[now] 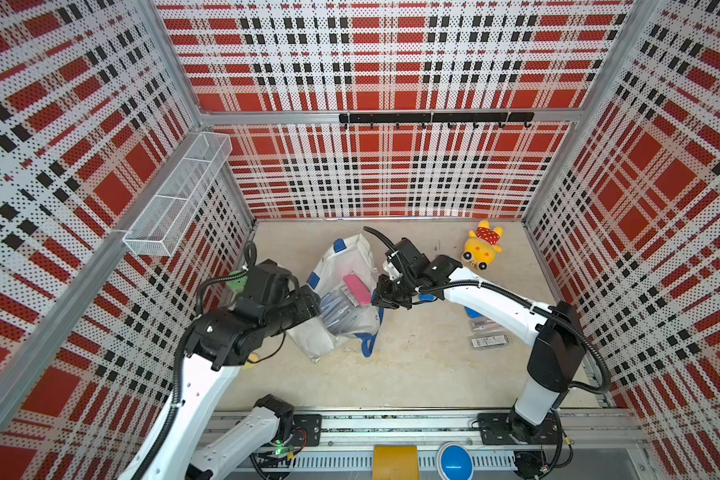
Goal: Take out the compass set from the canvas bag
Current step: Adjust the canvas bag at the center of the board.
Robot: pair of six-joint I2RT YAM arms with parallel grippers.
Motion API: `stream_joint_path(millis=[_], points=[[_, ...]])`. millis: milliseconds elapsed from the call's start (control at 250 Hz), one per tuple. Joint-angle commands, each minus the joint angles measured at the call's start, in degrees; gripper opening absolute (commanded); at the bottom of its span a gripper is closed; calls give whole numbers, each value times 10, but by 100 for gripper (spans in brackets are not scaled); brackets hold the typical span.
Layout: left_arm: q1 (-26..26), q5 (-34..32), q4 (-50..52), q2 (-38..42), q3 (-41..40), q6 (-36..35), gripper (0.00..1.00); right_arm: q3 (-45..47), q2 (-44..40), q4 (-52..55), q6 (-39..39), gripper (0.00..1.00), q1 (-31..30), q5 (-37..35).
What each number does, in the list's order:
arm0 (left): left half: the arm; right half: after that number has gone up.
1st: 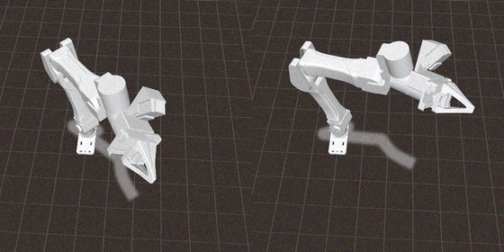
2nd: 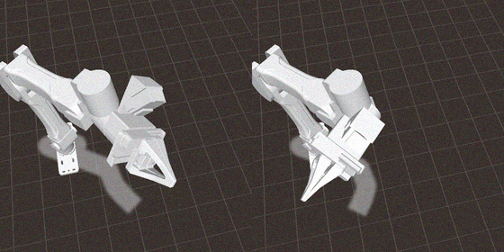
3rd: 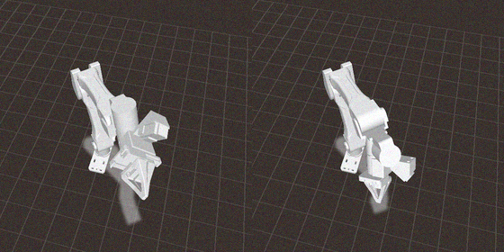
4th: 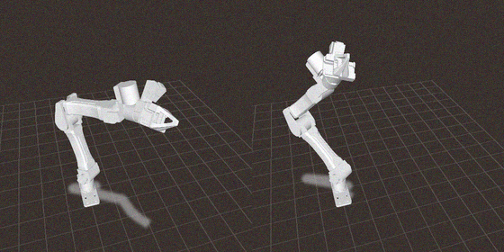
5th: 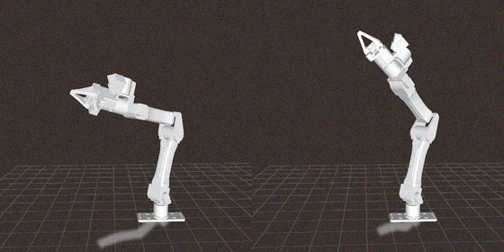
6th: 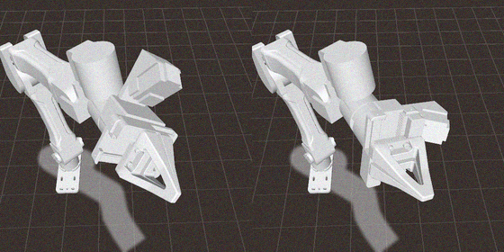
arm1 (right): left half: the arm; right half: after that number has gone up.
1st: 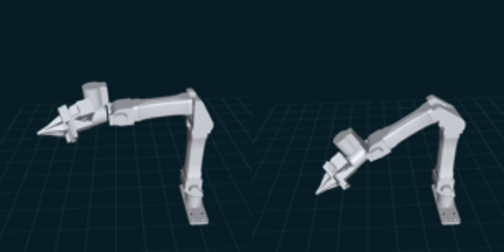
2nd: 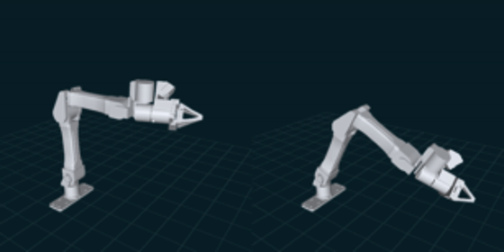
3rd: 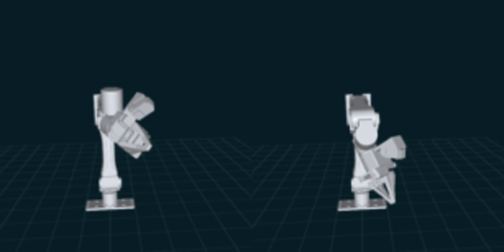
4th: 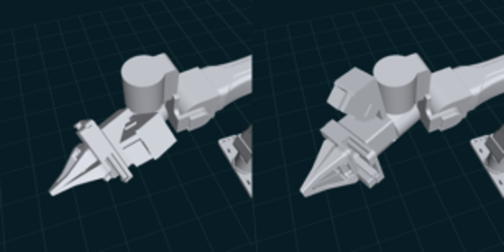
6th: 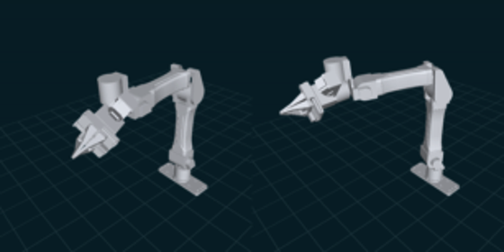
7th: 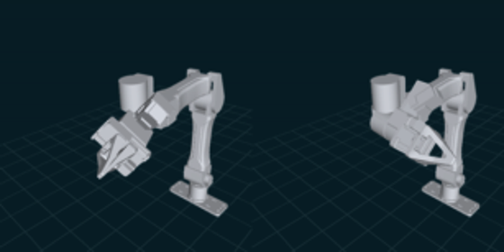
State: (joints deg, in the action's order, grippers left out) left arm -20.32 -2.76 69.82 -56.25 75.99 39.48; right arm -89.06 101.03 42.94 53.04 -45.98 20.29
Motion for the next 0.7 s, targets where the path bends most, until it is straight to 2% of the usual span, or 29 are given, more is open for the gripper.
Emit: stream_joint_path(millis=[0,92,232,472,540,696], points=[[51,15,24,-80,32,-120,74,-13,13,2,-29,0,8,23],[69,28,15,-140,56,-166,75,-8,7,6,-37,0,14,29],[69,36,10,-215,92,-217,76,4,3,6,-46,0,27,45],[60,74,5,-307,130,-261,74,13,5,4,-56,0,38,61],[54,84,6,-326,135,-267,68,12,7,2,-59,0,38,64],[34,75,16,-354,180,-271,38,11,3,-17,-57,0,43,62]])
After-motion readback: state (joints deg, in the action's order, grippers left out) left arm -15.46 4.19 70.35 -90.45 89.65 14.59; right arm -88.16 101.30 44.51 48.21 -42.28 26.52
